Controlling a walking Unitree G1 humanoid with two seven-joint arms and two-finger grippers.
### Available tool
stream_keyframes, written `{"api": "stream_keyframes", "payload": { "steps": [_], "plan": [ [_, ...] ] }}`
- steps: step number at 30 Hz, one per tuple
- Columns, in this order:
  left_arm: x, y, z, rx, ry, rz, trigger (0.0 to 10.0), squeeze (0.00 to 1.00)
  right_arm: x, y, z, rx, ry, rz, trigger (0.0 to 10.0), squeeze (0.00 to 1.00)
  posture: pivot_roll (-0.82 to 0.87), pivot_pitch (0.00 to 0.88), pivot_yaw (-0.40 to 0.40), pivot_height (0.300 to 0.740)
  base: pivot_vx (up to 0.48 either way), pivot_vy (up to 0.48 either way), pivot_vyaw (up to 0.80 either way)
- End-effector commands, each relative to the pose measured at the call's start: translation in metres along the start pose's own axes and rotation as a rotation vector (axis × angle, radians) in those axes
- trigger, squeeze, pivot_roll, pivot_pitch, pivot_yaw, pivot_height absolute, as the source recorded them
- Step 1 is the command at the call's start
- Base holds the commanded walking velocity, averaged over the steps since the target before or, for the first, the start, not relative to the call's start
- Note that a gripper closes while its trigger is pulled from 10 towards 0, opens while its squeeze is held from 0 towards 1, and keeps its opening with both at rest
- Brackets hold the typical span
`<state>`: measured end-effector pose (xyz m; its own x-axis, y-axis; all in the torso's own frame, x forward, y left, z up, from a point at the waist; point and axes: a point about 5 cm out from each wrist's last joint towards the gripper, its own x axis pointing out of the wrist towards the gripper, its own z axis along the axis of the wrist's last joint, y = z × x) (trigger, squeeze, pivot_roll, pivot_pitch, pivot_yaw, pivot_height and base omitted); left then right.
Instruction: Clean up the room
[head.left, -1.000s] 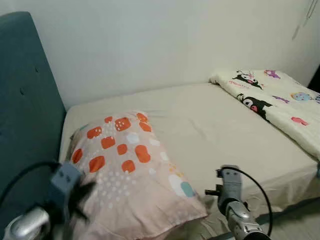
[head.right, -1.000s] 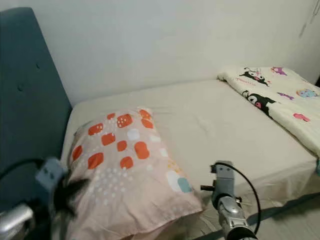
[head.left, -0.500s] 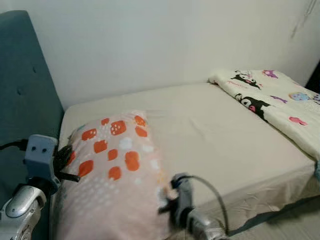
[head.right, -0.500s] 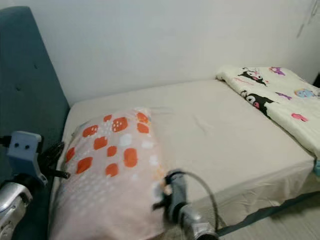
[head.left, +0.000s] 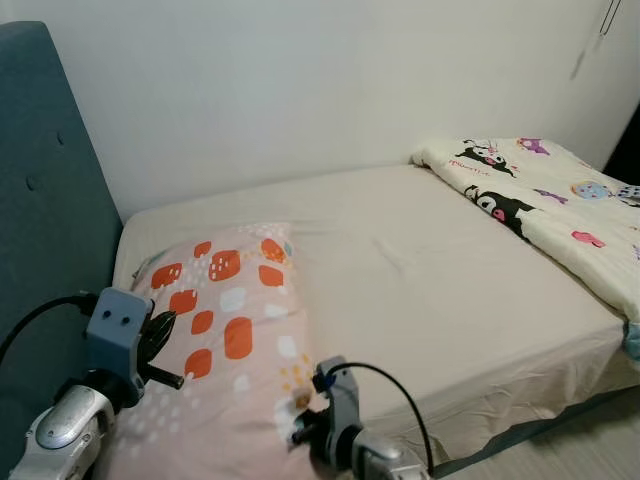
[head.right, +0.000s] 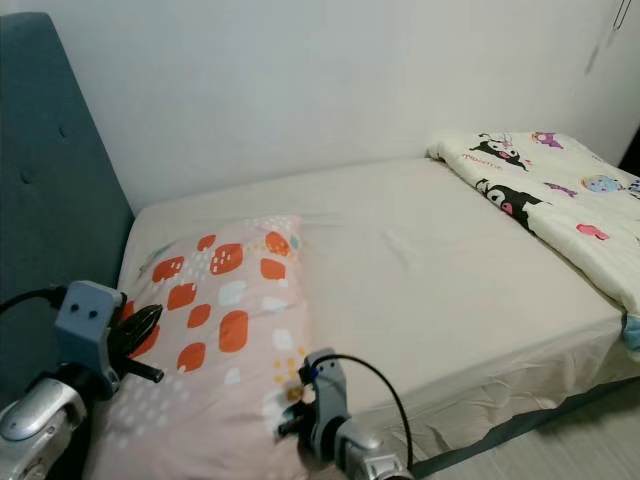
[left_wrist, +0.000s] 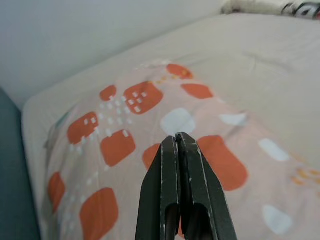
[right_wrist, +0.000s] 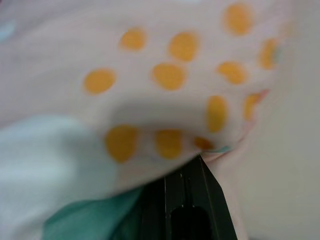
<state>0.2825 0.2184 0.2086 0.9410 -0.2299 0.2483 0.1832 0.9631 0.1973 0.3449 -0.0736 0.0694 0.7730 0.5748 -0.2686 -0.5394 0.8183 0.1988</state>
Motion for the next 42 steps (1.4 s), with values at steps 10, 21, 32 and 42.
{"api": "stream_keyframes", "payload": {
  "steps": [10, 21, 32, 42],
  "plan": [
    [-0.027, -0.024, -0.035, -0.031, 0.166, 0.029, 0.0, 0.00, -0.054, -0.086, 0.038, 0.069, -0.276, -0.386, 10.0, 0.00, -0.02, 0.218, -0.031, 0.586, 0.000, 0.000, 0.00],
    [-0.040, -0.064, -0.087, 0.055, 0.379, -0.078, 0.0, 0.00, -0.089, -0.111, 0.046, -0.058, -0.309, -0.506, 10.0, 0.00, -0.03, 0.198, -0.017, 0.586, 0.000, 0.000, 0.00],
    [-0.020, -0.106, -0.098, -0.131, 0.364, -0.079, 0.0, 0.00, -0.075, -0.078, 0.042, -0.109, -0.335, -0.398, 10.0, 0.00, -0.04, 0.174, 0.003, 0.586, 0.000, 0.000, 0.00],
    [-0.048, -0.077, -0.079, -0.285, 0.239, 0.111, 10.0, 0.00, -0.086, -0.038, 0.023, -0.176, -0.342, -0.286, 10.0, 0.00, -0.05, 0.106, 0.002, 0.586, 0.000, 0.000, 0.00]
  ]
}}
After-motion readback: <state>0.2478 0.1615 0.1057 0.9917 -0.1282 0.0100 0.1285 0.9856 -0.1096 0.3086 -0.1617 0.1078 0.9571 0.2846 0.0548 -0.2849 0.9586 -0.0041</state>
